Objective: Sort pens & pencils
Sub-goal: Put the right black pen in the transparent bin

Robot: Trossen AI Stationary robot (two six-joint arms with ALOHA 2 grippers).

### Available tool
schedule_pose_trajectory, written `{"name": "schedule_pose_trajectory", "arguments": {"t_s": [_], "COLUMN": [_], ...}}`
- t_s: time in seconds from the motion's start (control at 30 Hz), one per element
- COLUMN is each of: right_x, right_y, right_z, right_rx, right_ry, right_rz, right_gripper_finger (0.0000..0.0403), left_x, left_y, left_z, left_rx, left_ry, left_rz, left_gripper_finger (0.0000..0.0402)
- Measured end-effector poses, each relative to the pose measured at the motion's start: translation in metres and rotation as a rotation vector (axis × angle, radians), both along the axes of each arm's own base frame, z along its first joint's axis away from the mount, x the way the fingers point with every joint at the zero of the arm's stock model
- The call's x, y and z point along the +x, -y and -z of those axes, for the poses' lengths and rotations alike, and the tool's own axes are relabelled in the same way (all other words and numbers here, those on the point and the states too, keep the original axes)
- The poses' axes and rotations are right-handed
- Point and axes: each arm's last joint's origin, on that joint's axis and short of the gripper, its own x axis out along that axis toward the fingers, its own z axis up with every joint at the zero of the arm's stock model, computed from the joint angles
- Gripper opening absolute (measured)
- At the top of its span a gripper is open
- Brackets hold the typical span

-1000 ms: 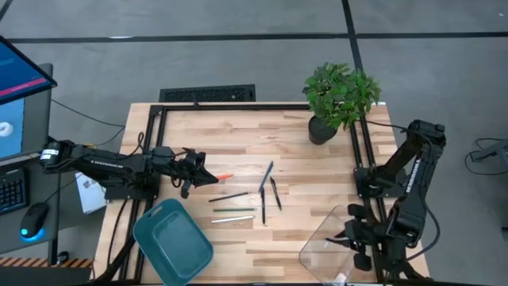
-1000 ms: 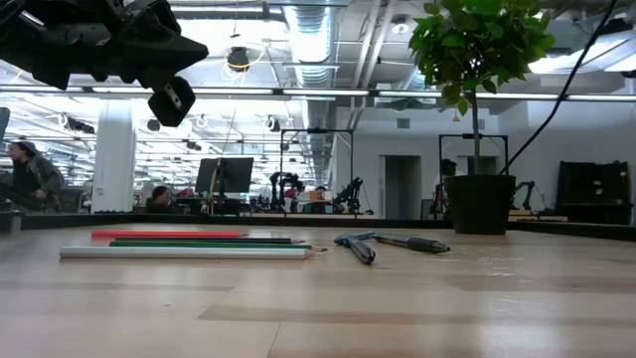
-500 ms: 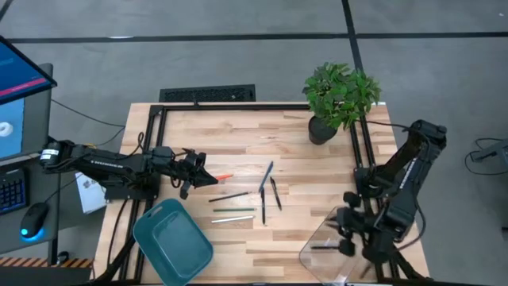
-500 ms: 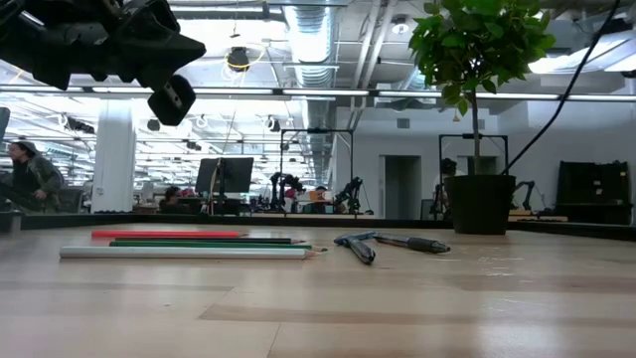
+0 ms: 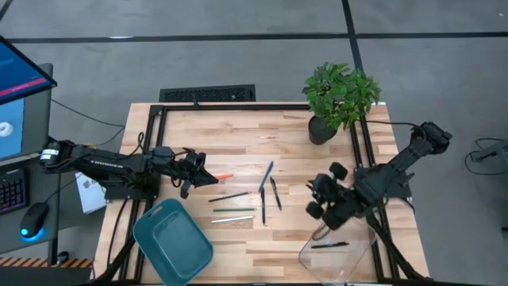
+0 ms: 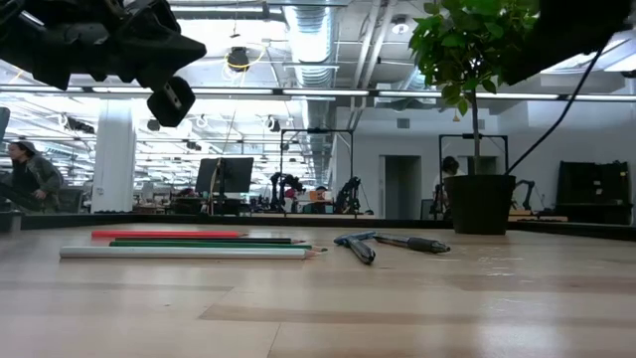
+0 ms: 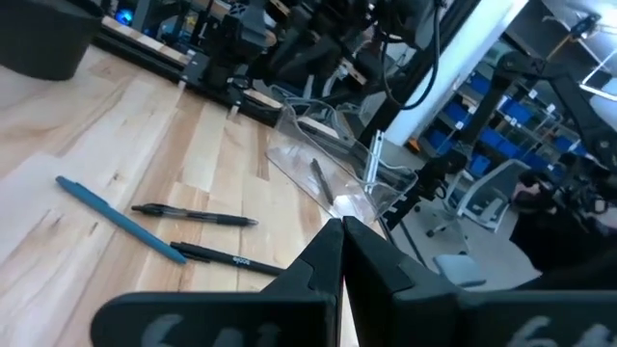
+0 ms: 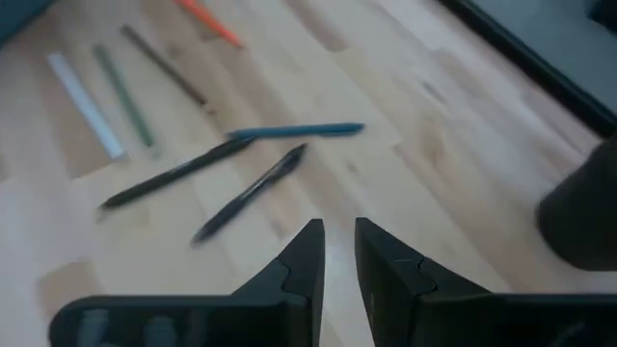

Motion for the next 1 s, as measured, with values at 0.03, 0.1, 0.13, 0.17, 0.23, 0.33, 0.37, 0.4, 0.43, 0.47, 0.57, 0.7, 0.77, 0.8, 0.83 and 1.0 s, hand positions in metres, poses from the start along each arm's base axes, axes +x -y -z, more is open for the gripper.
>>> {"name": "schedule_pose_trajectory", "arguments": {"t_s": [0.03, 0.1, 0.13, 0.17, 0.23, 0.33, 0.37, 0.4, 0.43, 0.47, 0.57, 0.7, 0.77, 0.8, 0.83, 1.0], "right_x": [0.004, 0.010, 0.013, 0.017, 0.023, 0.029, 0.031, 0.032, 0.033, 0.035, 0.040, 0.054, 0.062, 0.065, 0.067, 0.076], "right_y": [0.004, 0.011, 0.013, 0.016, 0.021, 0.029, 0.032, 0.035, 0.037, 0.039, 0.044, 0.048, 0.050, 0.051, 0.052, 0.056], "right_z": [0.000, -0.001, -0.002, -0.002, -0.003, -0.004, -0.004, -0.004, -0.004, -0.002, 0.004, 0.022, 0.031, 0.037, 0.042, 0.057], "right_rx": [-0.003, -0.011, -0.014, -0.014, -0.011, -0.020, -0.027, -0.034, -0.038, -0.039, -0.041, -0.063, -0.070, -0.076, -0.084, -0.104], "right_ry": [0.001, 0.004, 0.008, 0.013, 0.021, 0.013, 0.007, 0.000, -0.009, -0.019, -0.052, -0.113, -0.129, -0.147, -0.167, -0.205], "right_rz": [0.013, 0.020, 0.019, 0.018, 0.017, 0.017, 0.018, 0.017, 0.016, 0.016, 0.034, 0.067, 0.085, 0.092, 0.099, 0.124], "right_gripper_finger": [0.0083, 0.0083, 0.0083, 0.0083, 0.0083, 0.0083, 0.0083, 0.0083, 0.0083, 0.0083, 0.0083, 0.0083, 0.0083, 0.0083, 0.0083, 0.0083], "left_x": [0.000, 0.000, 0.000, 0.000, 0.000, 0.000, 0.000, 0.000, 0.000, 0.000, 0.000, 0.000, 0.000, 0.000, 0.000, 0.000], "left_y": [0.000, 0.000, 0.000, 0.000, 0.000, 0.000, 0.000, 0.000, 0.000, 0.000, 0.000, 0.000, -0.001, -0.001, -0.002, -0.002], "left_z": [0.000, 0.000, 0.000, 0.000, 0.000, 0.000, 0.000, 0.000, 0.000, 0.000, 0.001, 0.002, 0.002, 0.002, 0.002, 0.003], "left_rx": [0.001, 0.017, 0.029, 0.038, 0.052, 0.063, 0.064, 0.063, 0.062, 0.061, 0.050, 0.047, 0.049, 0.050, 0.050, 0.030], "left_ry": [0.000, 0.002, 0.004, 0.006, 0.010, 0.012, 0.013, 0.012, 0.012, 0.012, 0.001, -0.006, -0.013, -0.014, -0.015, -0.028], "left_rz": [0.000, 0.001, 0.001, 0.001, 0.000, -0.001, -0.002, -0.003, -0.004, -0.004, -0.004, -0.012, -0.032, -0.047, -0.060, -0.083], "left_gripper_finger": [0.0000, 0.0000, 0.0000, 0.0000, 0.0000, 0.0000, 0.0000, 0.0000, 0.0000, 0.0000, 0.0000, 0.0000, 0.0000, 0.0000, 0.0000, 0.0000]}}
